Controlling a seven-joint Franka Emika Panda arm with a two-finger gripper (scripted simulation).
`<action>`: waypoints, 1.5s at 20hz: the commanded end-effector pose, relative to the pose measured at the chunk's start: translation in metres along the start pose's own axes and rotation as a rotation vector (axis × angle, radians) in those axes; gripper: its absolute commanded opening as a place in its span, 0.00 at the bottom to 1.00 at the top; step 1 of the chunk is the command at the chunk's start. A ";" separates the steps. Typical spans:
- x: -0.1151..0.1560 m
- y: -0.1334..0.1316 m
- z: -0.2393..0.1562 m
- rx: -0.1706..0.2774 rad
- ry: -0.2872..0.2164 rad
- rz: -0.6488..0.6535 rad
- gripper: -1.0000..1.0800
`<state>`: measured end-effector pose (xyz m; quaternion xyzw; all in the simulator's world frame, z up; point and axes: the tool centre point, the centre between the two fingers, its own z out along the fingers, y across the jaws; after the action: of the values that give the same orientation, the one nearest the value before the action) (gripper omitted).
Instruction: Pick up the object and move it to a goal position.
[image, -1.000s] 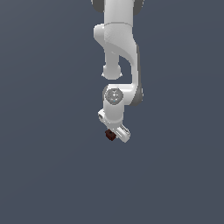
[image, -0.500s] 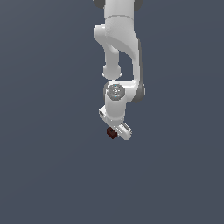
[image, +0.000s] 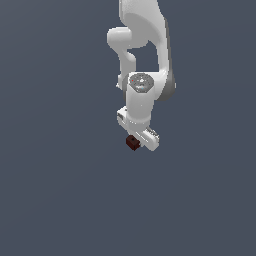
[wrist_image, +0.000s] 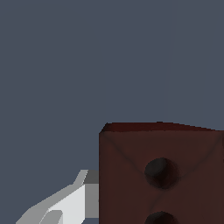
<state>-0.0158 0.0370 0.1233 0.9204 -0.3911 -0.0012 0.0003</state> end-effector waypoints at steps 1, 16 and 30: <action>-0.006 -0.005 -0.028 0.002 0.002 0.000 0.00; -0.048 -0.034 -0.201 0.000 0.004 0.001 0.00; -0.075 -0.059 -0.318 0.001 0.003 0.000 0.00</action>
<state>-0.0244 0.1289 0.4321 0.9204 -0.3910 0.0000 0.0006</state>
